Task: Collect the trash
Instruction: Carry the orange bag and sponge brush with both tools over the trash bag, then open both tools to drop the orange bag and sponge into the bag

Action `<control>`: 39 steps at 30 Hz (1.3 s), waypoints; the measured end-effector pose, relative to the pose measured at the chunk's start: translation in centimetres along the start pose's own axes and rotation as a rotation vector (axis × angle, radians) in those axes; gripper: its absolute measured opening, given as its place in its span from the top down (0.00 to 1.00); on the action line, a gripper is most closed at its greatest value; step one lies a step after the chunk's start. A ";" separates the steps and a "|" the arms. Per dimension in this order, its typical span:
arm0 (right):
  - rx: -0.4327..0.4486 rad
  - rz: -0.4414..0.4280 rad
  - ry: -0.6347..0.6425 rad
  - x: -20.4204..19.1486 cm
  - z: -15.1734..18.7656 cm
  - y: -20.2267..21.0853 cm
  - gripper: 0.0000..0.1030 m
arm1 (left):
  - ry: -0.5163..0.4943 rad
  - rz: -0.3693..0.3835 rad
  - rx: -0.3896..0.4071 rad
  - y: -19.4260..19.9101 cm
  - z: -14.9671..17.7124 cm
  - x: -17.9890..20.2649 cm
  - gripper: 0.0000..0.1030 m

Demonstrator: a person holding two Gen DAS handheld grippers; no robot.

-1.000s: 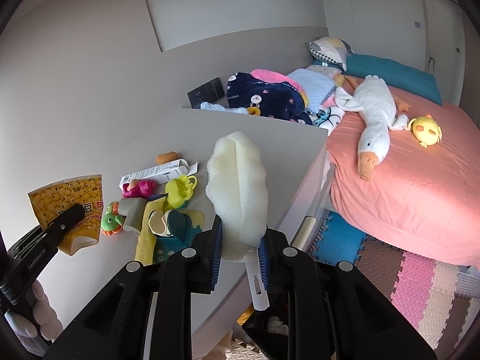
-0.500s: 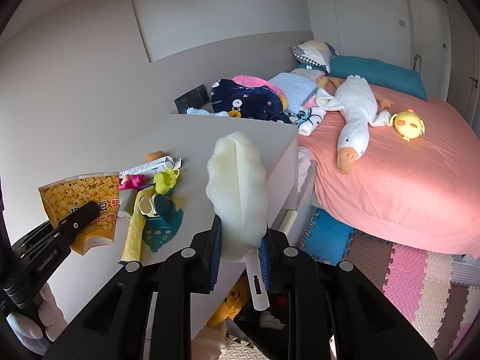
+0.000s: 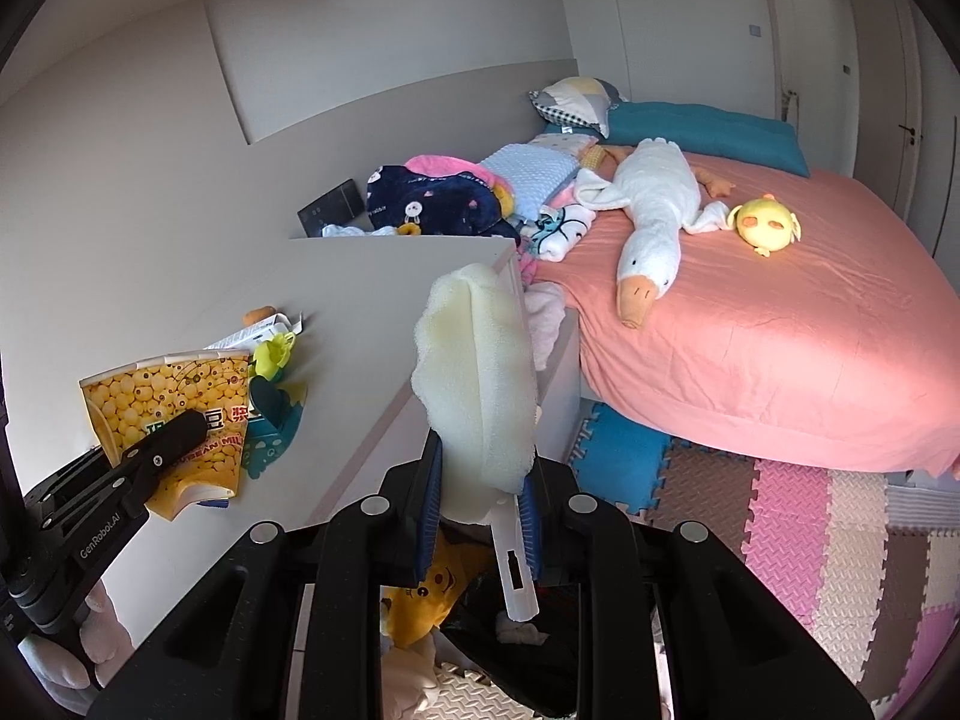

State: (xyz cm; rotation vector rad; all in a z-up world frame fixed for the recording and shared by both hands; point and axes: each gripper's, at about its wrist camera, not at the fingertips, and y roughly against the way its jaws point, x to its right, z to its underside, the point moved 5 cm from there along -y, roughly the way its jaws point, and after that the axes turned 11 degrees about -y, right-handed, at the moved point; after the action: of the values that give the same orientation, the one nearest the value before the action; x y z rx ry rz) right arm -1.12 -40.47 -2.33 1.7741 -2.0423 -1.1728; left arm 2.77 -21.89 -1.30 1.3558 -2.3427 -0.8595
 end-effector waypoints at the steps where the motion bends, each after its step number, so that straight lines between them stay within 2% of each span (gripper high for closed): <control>1: 0.001 0.005 -0.007 0.5 0.0 0.1 0.77 | -0.006 0.005 -0.002 0.0 0.0 0.4 0.93; 12: 0.013 0.069 -0.078 5.3 -0.6 1.1 0.77 | -0.079 0.079 -0.049 -2.1 0.2 5.8 0.93; 17: 0.003 0.085 -0.094 6.6 -0.9 0.6 0.76 | -0.087 0.098 -0.083 -3.4 0.6 6.9 0.93; 18: -0.003 0.091 -0.091 6.7 -0.9 0.4 0.75 | -0.088 0.103 -0.093 -3.5 0.7 7.2 0.93; 19: -0.008 0.094 -0.082 6.6 -1.0 0.1 0.68 | -0.092 0.113 -0.108 -3.8 0.9 7.4 0.92; 20: -0.002 0.107 -0.078 6.6 -1.2 0.1 0.56 | -0.093 0.114 -0.125 -4.0 1.1 7.4 0.90; 21: 0.016 0.129 -0.079 6.7 -1.5 0.2 0.50 | -0.094 0.103 -0.141 -4.2 1.3 7.4 0.72; 22: 0.043 0.159 -0.081 6.8 -1.8 0.4 0.38 | -0.098 0.081 -0.153 -4.3 1.4 7.1 0.30; 23: 0.071 0.186 -0.081 7.0 -2.1 0.7 0.28 | -0.101 0.048 -0.142 -4.0 1.5 6.8 0.15; 24: 0.095 0.205 -0.078 7.1 -2.4 1.0 0.27 | -0.108 0.017 -0.109 -3.6 1.5 6.5 0.11; 26: 0.110 0.218 -0.083 7.5 -2.9 1.2 0.27 | -0.129 -0.011 -0.091 -2.9 1.5 6.1 0.11; 31: 0.106 0.201 -0.116 8.1 -3.3 0.8 0.27 | -0.120 -0.013 -0.097 -2.8 1.5 5.0 0.11; 39: 0.068 0.179 -0.103 6.9 -2.7 -0.5 0.27 | -0.096 -0.016 -0.122 -3.5 2.1 3.9 0.11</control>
State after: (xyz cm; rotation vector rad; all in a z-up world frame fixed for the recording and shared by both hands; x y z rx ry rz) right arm -0.96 -47.85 -3.20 1.5492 -2.2709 -1.1766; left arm 2.07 -25.81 -5.27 1.3127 -2.3099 -1.0764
